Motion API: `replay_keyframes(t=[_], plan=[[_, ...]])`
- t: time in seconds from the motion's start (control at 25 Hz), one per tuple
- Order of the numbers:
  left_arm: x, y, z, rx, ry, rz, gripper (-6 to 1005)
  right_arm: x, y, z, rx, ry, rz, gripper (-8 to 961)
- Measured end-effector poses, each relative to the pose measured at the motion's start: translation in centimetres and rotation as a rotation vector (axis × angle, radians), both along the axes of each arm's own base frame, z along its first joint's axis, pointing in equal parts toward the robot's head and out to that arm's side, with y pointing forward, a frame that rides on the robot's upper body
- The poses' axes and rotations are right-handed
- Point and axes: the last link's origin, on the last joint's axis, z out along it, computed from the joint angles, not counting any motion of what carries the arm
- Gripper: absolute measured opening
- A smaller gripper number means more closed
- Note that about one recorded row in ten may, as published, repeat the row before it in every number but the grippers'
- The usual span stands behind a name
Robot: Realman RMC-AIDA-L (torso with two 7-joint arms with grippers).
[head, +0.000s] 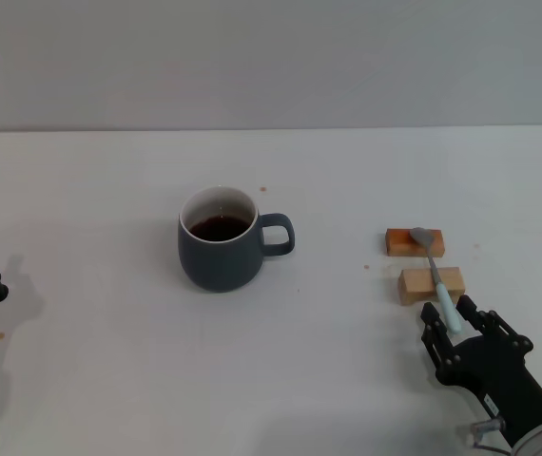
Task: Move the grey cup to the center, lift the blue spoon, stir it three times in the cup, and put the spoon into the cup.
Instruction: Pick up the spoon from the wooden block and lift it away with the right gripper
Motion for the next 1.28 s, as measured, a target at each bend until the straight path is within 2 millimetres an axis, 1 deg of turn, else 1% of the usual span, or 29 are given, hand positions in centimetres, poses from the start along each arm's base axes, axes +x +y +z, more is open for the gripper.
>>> replay_keyframes(t=[0.84,1.12,1.28], plan=[[0.0,0.0,0.0,0.0,-0.002,0.0,-2,-0.13,-0.07,-0.09,-0.002,0.003,0.003,429],[-0.02,-0.03,0.0,0.0,-0.002,0.001,-2,-0.13,-0.09,-0.18,-0.009,0.002,0.002,358],[-0.03,-0.04,-0.01,0.0,-0.002,0.001,-2,-0.08,-0.08,-0.17,-0.009,0.001,0.001,355]])
